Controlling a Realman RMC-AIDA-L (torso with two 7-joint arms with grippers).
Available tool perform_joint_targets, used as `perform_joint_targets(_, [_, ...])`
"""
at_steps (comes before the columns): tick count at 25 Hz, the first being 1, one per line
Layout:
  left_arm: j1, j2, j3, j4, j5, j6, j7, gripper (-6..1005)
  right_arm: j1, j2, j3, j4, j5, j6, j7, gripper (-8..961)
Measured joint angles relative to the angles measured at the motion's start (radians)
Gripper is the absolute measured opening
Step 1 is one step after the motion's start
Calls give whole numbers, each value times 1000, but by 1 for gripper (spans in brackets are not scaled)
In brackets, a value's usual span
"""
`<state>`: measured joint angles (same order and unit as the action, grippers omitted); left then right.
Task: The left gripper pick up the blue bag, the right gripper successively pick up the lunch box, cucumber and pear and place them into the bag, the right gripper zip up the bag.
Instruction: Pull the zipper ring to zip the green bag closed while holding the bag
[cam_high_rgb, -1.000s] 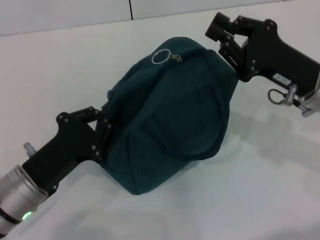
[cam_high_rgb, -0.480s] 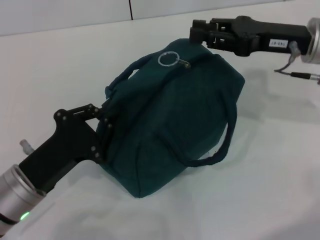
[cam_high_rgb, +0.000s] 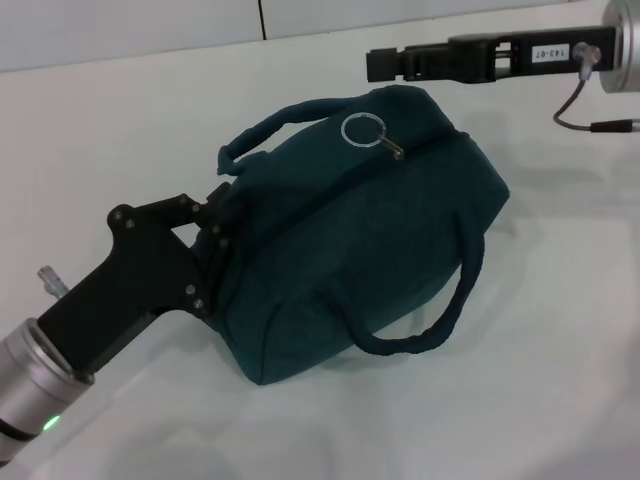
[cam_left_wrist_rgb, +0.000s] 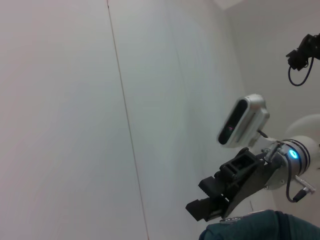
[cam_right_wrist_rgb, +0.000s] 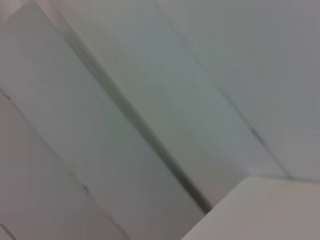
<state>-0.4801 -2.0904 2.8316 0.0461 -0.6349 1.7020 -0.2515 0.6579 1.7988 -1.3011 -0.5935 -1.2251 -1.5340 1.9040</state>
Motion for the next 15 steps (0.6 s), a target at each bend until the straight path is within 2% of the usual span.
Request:
perform_joint_targets(8, [-14, 0, 4, 1, 1, 1, -6, 60, 34, 2, 2, 2, -118, -6, 94, 357])
perform_joint_targets(15, [-27, 1, 7, -1, 10, -1, -15, 60, 55, 18, -1, 4, -155, -35, 105, 357])
